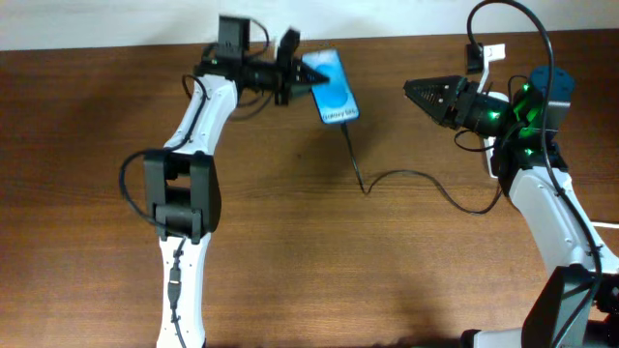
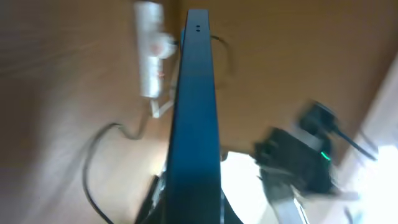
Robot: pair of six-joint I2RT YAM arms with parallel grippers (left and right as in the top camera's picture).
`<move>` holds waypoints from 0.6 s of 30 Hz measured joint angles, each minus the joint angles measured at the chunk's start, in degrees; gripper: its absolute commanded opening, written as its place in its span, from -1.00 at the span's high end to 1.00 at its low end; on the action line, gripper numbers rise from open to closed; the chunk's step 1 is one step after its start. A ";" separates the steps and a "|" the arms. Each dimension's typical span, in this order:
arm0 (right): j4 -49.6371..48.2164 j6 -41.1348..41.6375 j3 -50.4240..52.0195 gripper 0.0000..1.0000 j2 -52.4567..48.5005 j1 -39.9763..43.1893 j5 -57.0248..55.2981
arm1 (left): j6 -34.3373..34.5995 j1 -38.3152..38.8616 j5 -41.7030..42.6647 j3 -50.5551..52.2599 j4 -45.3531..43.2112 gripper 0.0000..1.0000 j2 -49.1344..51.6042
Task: Plug charger to phone and switch on socket
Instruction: 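Open the right gripper off the plug and pull it back right, then lower the phone with the left gripper and lay it flat on the table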
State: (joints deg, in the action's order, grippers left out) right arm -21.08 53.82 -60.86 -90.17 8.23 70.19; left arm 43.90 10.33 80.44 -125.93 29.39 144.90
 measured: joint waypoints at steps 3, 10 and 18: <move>0.00 -0.07 0.00 -0.16 0.00 0.00 0.02 | -0.20 0.00 -5.46 4.79 0.26 1.00 0.09; 3.32 -2.23 0.00 -0.34 0.00 -0.13 -0.13 | -4.42 0.46 -18.38 6.97 7.89 1.00 0.09; 10.43 -8.26 0.02 -0.35 0.00 -1.20 -2.21 | -15.82 2.58 -31.47 7.02 17.57 1.00 0.09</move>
State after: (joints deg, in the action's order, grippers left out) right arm -10.66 45.56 -60.84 -90.17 7.03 67.99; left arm 28.08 12.91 48.97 -118.91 46.96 144.99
